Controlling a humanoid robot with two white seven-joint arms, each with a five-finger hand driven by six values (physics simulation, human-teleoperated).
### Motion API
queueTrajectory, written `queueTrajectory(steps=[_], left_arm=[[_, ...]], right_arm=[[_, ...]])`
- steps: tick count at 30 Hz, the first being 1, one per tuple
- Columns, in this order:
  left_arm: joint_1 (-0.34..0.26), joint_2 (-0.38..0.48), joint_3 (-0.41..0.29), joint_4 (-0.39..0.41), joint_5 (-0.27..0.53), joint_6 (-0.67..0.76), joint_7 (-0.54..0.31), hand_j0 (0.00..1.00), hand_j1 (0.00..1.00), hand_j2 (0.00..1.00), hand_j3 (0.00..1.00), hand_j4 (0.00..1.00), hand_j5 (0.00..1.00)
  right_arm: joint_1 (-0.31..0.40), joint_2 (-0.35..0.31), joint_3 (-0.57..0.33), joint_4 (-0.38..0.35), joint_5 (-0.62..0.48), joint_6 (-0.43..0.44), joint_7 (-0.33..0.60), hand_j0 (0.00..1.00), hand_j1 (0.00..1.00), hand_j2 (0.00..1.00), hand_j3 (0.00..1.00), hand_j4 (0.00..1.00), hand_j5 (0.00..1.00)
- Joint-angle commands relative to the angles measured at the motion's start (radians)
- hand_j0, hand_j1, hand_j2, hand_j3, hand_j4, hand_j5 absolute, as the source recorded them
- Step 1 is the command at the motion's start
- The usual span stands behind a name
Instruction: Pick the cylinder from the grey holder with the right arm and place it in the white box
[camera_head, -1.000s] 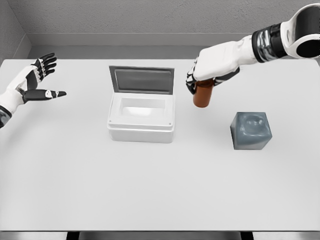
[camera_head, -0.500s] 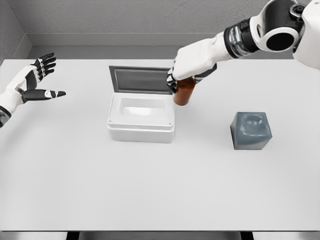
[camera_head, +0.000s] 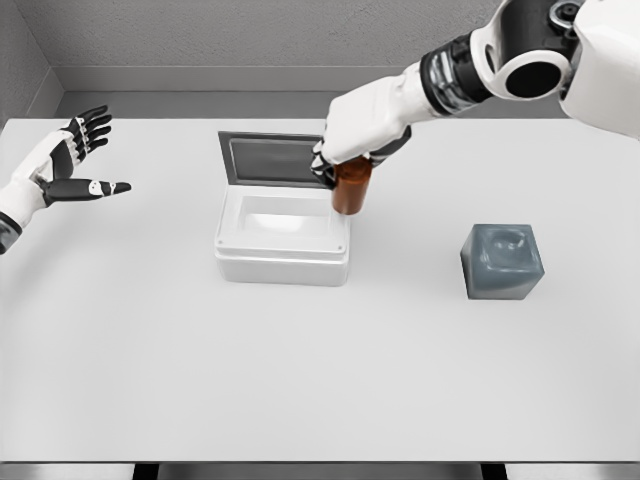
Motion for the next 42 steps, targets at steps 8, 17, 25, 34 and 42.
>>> queueTrajectory(steps=[8, 17, 25, 34, 42], left_arm=[[0.002, 0.003, 0.0, -0.001, 0.006, 0.002, 0.0, 1.0, 1.0, 1.0, 1.0, 1.0, 1.0], [0.0, 0.004, 0.0, -0.001, 0.006, 0.002, 0.0, 1.0, 1.0, 1.0, 1.0, 1.0, 1.0], [0.003, 0.006, 0.0, -0.001, 0.007, 0.0, 0.0, 1.0, 1.0, 1.0, 1.0, 1.0, 1.0], [0.003, 0.004, 0.0, -0.001, 0.006, 0.0, 0.0, 1.0, 1.0, 1.0, 1.0, 1.0, 1.0], [0.003, 0.006, 0.0, -0.001, 0.006, 0.0, 0.0, 1.0, 1.0, 1.0, 1.0, 1.0, 1.0]], right_arm=[[-0.008, 0.032, 0.001, -0.008, -0.003, 0.002, 0.001, 0.46, 0.46, 0.46, 0.46, 0.46, 0.46], [-0.023, 0.086, 0.028, -0.002, 0.003, 0.002, 0.001, 0.44, 0.44, 0.44, 0.44, 0.44, 0.44], [-0.037, 0.117, 0.044, 0.004, 0.016, 0.002, 0.001, 0.44, 0.44, 0.44, 0.44, 0.44, 0.44], [-0.051, 0.129, 0.045, 0.006, 0.046, 0.002, 0.001, 0.43, 0.43, 0.43, 0.43, 0.43, 0.43], [-0.06, 0.156, 0.065, 0.012, 0.069, 0.002, 0.001, 0.43, 0.43, 0.43, 0.43, 0.43, 0.43]])
